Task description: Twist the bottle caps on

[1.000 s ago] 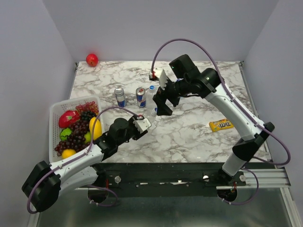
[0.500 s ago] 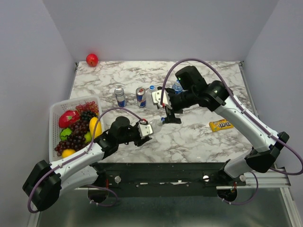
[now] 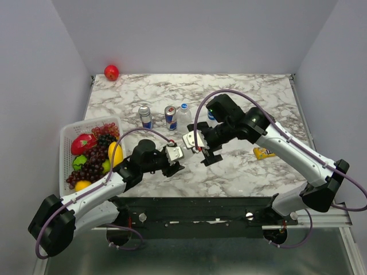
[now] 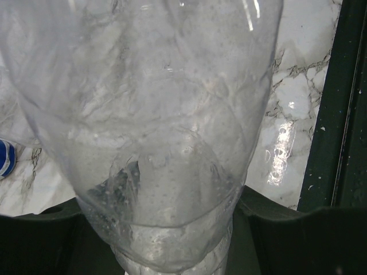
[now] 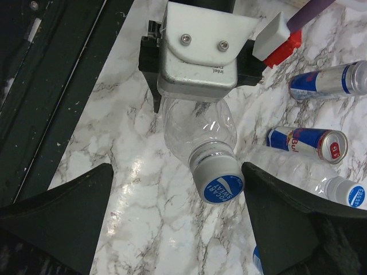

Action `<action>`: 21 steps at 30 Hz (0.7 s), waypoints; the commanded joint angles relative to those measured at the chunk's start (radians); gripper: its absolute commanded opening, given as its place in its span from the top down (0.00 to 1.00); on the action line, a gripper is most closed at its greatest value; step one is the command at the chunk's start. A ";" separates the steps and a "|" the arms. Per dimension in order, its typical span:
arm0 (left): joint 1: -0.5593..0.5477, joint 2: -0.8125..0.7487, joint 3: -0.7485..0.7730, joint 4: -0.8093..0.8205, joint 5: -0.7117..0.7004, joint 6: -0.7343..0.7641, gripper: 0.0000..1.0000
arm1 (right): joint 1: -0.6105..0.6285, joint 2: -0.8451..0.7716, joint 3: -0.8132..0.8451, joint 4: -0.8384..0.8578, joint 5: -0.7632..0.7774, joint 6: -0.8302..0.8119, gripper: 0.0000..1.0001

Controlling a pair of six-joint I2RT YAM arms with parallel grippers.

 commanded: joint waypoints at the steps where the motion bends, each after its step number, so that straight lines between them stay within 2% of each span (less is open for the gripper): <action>1: 0.010 0.000 0.048 0.061 0.039 -0.077 1.00 | 0.007 -0.023 -0.030 -0.006 0.035 -0.007 0.01; 12: 0.070 -0.025 0.054 0.142 0.027 -0.230 1.00 | 0.005 -0.026 -0.053 -0.084 0.161 0.088 0.00; 18: 0.070 -0.022 0.042 0.171 0.056 -0.232 1.00 | 0.002 -0.040 -0.111 -0.078 0.291 0.217 0.00; 21: 0.068 -0.015 0.040 0.135 0.077 -0.186 1.00 | -0.039 -0.020 -0.018 -0.057 0.290 0.300 0.00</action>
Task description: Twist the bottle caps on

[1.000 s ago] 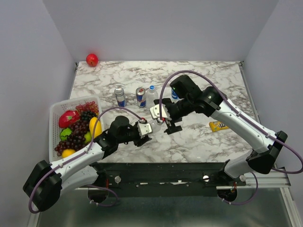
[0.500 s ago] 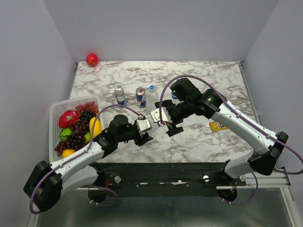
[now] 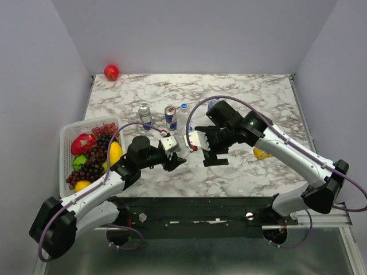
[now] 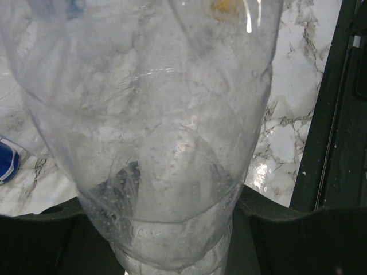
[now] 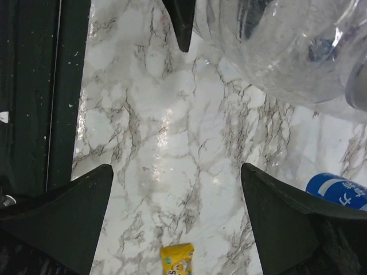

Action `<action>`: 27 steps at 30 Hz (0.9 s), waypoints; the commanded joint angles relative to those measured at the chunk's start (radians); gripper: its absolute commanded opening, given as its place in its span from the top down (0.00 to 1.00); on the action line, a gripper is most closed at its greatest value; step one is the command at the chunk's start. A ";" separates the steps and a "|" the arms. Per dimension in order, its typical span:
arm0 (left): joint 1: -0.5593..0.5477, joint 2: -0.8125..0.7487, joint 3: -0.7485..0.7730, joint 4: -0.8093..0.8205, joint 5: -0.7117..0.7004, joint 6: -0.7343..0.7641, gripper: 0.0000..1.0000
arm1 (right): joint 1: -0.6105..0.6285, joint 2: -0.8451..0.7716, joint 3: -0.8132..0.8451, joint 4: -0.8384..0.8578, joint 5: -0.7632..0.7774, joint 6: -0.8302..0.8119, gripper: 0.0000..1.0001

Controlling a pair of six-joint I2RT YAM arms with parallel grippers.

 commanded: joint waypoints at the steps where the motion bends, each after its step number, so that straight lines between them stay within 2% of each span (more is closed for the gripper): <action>1: -0.001 -0.010 0.027 0.006 0.041 0.032 1.00 | -0.053 0.031 0.125 -0.011 0.032 0.176 0.00; 4: -0.009 -0.007 0.035 -0.064 0.070 0.106 1.00 | -0.087 0.068 0.289 -0.002 -0.047 0.223 0.01; 6: -0.013 -0.006 0.040 -0.100 0.087 0.149 1.00 | -0.087 0.071 0.335 0.015 -0.151 0.168 0.00; 8: -0.015 0.000 0.047 -0.110 0.105 0.158 1.00 | -0.087 0.021 0.302 0.076 -0.276 0.097 0.00; 10: -0.016 0.005 0.049 -0.106 0.107 0.151 1.00 | -0.070 -0.002 0.237 0.145 -0.318 0.036 0.01; 13: -0.016 0.011 0.055 -0.089 0.108 0.135 1.00 | -0.027 0.007 0.219 0.095 -0.323 -0.090 0.00; 17: -0.016 0.017 0.064 -0.083 0.121 0.120 1.00 | 0.004 0.005 0.171 0.093 -0.308 -0.148 0.00; 27: 0.007 0.006 0.061 0.000 0.092 0.003 1.00 | 0.016 -0.011 0.105 0.113 -0.211 -0.096 0.01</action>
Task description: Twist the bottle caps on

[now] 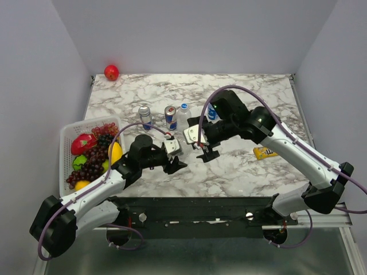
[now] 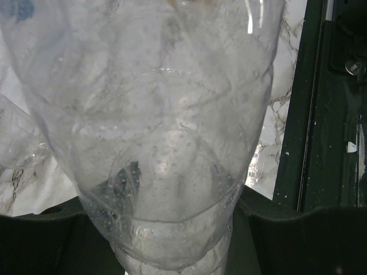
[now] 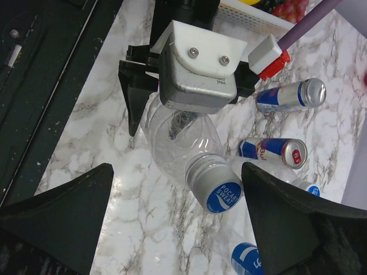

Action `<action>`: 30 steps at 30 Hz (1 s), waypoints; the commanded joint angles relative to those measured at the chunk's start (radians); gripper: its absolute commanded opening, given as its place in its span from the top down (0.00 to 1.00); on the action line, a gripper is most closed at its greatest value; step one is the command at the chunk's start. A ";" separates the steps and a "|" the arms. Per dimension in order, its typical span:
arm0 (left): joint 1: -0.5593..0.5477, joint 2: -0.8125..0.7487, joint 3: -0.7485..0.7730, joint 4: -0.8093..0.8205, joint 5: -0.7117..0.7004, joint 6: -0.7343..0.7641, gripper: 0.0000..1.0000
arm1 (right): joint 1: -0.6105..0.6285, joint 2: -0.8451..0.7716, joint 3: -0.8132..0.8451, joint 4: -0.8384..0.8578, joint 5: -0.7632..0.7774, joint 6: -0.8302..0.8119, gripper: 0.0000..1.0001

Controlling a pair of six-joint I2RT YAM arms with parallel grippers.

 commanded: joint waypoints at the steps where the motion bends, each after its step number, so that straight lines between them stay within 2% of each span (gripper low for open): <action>1: 0.021 -0.011 0.024 0.103 -0.002 -0.094 1.00 | 0.007 -0.016 -0.037 -0.007 0.053 0.050 0.00; 6: 0.061 -0.020 0.006 0.193 -0.069 -0.229 1.00 | 0.007 -0.028 -0.060 -0.027 0.109 0.149 0.00; 9: 0.084 -0.023 0.001 0.224 -0.092 -0.253 1.00 | 0.009 -0.008 -0.048 -0.108 0.120 0.247 0.01; 16: 0.090 -0.013 0.000 0.212 -0.076 -0.202 1.00 | 0.004 0.018 -0.034 -0.231 0.148 0.370 0.01; 19: 0.079 -0.010 0.001 0.171 -0.010 -0.138 1.00 | -0.007 0.016 0.019 -0.156 0.224 0.396 0.00; 25: 0.064 -0.003 0.021 0.007 0.067 0.077 1.00 | -0.019 0.005 0.099 0.065 0.277 0.328 0.00; 27: 0.061 0.003 0.035 -0.029 0.092 0.109 1.00 | -0.020 -0.004 0.107 0.090 0.216 0.284 0.01; 28: 0.058 0.003 0.036 -0.040 0.098 0.116 1.00 | -0.019 -0.017 0.095 0.096 0.173 0.194 0.00; 30: 0.056 0.003 0.043 -0.034 0.104 0.113 1.00 | -0.019 -0.077 0.001 0.129 0.059 0.112 0.00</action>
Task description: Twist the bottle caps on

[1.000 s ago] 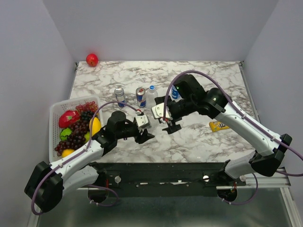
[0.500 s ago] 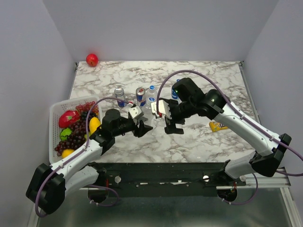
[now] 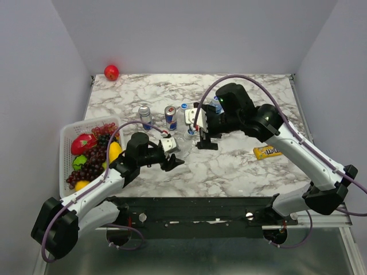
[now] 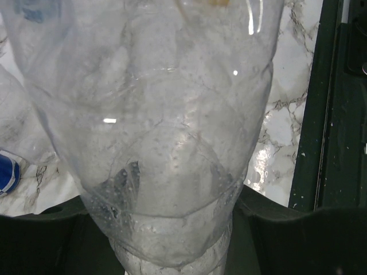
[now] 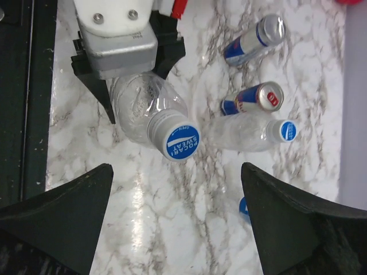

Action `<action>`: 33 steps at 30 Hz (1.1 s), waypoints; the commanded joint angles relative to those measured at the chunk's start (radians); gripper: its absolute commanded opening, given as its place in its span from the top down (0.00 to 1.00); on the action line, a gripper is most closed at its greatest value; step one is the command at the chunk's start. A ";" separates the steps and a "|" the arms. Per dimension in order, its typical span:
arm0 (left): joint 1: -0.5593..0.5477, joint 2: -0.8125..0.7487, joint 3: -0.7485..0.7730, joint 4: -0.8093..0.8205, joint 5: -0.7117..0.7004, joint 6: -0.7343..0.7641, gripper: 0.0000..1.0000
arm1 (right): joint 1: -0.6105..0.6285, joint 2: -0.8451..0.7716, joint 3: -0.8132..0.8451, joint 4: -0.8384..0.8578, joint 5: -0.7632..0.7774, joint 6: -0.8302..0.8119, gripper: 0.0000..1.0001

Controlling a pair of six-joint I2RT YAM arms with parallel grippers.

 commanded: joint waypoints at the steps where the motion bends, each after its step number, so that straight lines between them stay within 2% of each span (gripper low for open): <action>1: -0.009 0.001 0.044 -0.050 0.072 0.074 1.00 | 0.006 -0.101 -0.107 0.139 -0.174 -0.222 0.01; 5: -0.009 -0.004 0.054 -0.027 0.060 0.051 1.00 | 0.026 -0.099 -0.160 0.109 -0.190 -0.298 0.00; 17: -0.006 -0.013 0.058 -0.023 0.068 0.041 1.00 | 0.029 -0.070 -0.160 0.146 -0.184 -0.279 0.00; 24: 0.023 -0.027 0.055 0.067 -0.014 -0.054 1.00 | 0.029 -0.039 -0.141 0.023 -0.161 -0.275 0.01; 29: 0.054 -0.035 0.048 0.108 -0.046 -0.129 1.00 | 0.029 -0.056 -0.167 0.011 -0.098 -0.198 0.00; 33: 0.080 -0.044 0.043 0.164 -0.051 -0.165 1.00 | 0.029 -0.003 -0.127 -0.088 -0.035 -0.077 0.01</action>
